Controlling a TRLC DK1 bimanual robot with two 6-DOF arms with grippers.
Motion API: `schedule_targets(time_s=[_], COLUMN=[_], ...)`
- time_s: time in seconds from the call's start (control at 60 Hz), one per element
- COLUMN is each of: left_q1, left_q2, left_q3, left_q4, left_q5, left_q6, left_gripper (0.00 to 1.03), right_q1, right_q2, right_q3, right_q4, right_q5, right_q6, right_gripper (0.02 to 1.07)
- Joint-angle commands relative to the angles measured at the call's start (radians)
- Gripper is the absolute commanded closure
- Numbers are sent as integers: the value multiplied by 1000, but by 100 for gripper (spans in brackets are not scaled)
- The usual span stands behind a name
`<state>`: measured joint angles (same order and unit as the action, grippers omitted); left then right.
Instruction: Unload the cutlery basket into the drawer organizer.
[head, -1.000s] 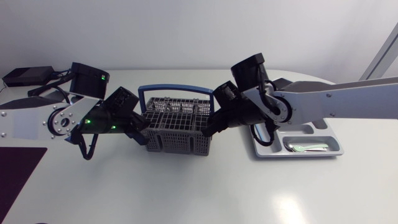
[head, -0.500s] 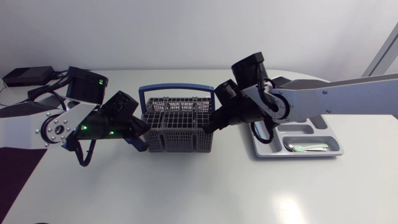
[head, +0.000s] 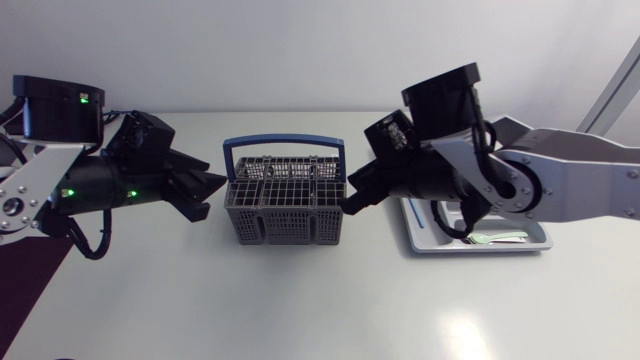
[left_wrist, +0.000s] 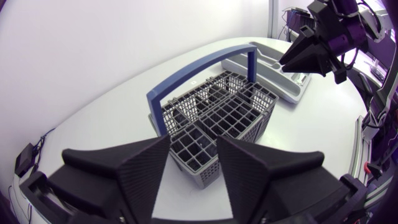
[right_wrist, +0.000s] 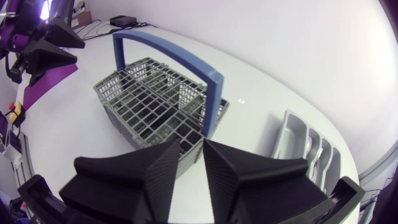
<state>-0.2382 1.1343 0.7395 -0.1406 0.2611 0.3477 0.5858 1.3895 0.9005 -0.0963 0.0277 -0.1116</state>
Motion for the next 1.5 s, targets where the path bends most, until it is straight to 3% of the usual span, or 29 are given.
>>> schedule_targets(time_s=[0.0, 0.033, 0.1, 0.233, 0.617, 0.983, 1.1, 1.483], left_q1=[28, 36, 48, 103, 247, 298, 333, 353], left_q2=[-13, -13, -8, 1, -70, -237, -298, -510], left_q3=[0, -2, -3, -8, -46, -97, -126, -269], left_q4=[-4, 1, 12, 13, 19, 26, 29, 116], left_q5=[9, 9, 9, 6, 7, 6, 6, 10], left_q6=[-29, -33, -35, -27, -55, -67, -67, -72], left_gripper=[11, 8, 5, 5, 5, 5, 5, 5], right_q1=[-23, -38, -66, -103, -216, -443, -468, -558], right_q2=[-44, -55, -66, -81, -225, -379, -484, -747], right_q3=[-52, -58, -68, -97, -172, -218, -285, -440], right_q4=[17, 20, 18, 18, 58, 49, 90, 127], right_q5=[46, 51, 51, 48, 67, 49, 57, 90], right_q6=[-3, -7, -16, -36, -97, -92, -96, -148], right_gripper=[39, 35, 16, 6, 6, 6, 6, 6])
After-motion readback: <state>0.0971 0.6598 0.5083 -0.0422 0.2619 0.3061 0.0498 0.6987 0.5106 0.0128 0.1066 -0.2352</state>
